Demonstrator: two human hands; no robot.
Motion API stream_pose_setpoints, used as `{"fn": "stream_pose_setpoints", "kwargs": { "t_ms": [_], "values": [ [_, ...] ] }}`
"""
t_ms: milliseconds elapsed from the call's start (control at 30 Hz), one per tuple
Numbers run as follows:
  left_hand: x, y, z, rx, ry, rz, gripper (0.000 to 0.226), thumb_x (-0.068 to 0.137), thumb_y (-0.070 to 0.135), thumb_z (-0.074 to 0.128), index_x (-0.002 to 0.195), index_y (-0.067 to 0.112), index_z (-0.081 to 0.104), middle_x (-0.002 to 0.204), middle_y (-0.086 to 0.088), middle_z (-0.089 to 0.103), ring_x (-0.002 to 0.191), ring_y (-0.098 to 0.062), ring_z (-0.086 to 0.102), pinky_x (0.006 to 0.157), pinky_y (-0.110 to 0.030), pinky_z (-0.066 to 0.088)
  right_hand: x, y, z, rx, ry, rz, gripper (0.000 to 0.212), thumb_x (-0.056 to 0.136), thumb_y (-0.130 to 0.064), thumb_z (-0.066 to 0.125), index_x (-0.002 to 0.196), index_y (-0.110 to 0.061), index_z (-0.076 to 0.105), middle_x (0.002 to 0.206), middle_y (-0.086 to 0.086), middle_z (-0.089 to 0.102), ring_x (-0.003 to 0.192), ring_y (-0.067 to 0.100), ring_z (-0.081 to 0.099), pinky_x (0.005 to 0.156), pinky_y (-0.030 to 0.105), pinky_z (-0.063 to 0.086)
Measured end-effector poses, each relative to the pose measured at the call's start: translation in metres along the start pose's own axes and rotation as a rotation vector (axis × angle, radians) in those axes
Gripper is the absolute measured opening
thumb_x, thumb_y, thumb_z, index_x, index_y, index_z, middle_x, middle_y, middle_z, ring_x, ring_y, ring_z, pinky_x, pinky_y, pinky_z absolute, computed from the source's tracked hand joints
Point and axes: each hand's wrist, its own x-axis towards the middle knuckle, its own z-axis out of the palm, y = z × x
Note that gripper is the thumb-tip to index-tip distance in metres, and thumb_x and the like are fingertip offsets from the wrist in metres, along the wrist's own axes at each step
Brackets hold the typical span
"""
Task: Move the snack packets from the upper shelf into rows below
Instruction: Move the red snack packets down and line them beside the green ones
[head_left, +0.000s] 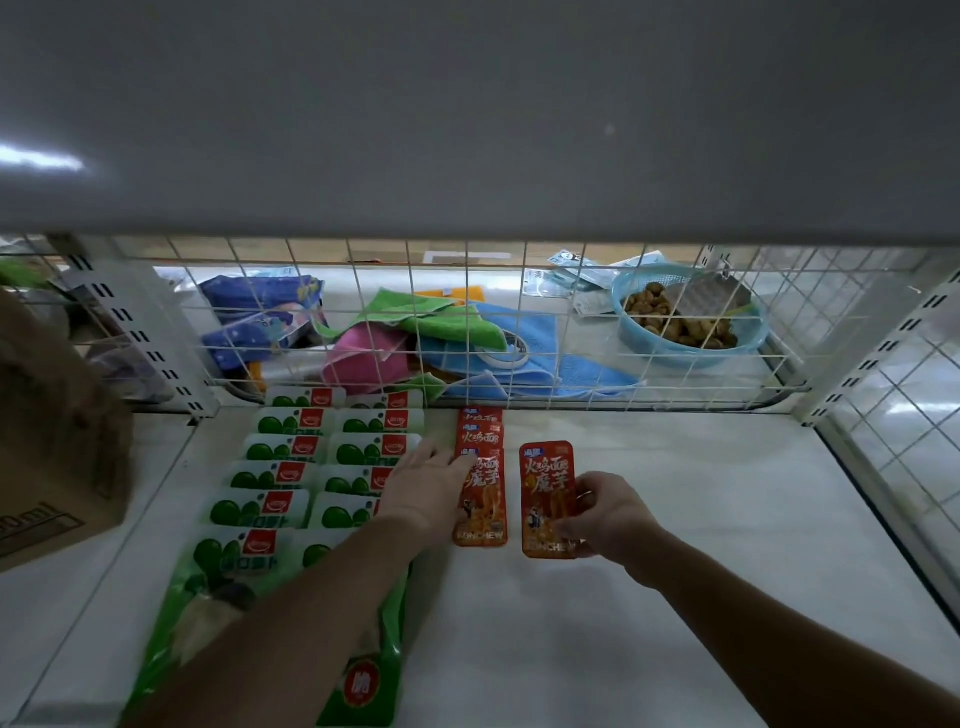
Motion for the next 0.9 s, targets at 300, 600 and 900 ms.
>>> {"fn": "stream_pose_setpoints", "kwargs": {
  "t_ms": [300,600,900],
  "values": [
    [-0.006,-0.02,-0.014,-0.138,0.121,-0.039,0.057,0.097,0.036,0.058,0.148,0.027,0.037,0.139,0.003,0.053,0.134,-0.021,0.034,0.116,-0.035,0.028,0.005,-0.018,0.048,-0.004,-0.106,-0.03,0.036,0.084,-0.002,0.073,0.111,-0.014,0.054,0.102,0.002,0.064,0.095,0.021,0.065,0.076,0.034,0.06],
    [-0.017,-0.035,-0.013,-0.147,0.085,-0.034,0.056,0.097,0.038,0.057,0.148,0.022,0.039,0.145,0.001,0.048,0.136,-0.023,0.031,0.115,-0.037,0.03,0.005,-0.013,0.083,-0.172,0.075,-0.111,0.039,0.086,-0.023,0.075,0.107,-0.024,0.042,0.101,-0.004,0.06,0.09,0.014,0.062,0.088,0.035,0.057],
    [-0.021,-0.034,-0.013,-0.146,0.092,-0.035,0.057,0.098,0.037,0.056,0.15,0.024,0.037,0.15,0.002,0.044,0.139,-0.022,0.029,0.117,-0.036,0.027,-0.001,-0.009,0.083,-0.259,0.087,-0.149,0.047,0.087,-0.028,0.073,0.127,-0.017,0.052,0.117,0.003,0.067,0.1,0.016,0.067,0.093,0.035,0.056]
  ]
}}
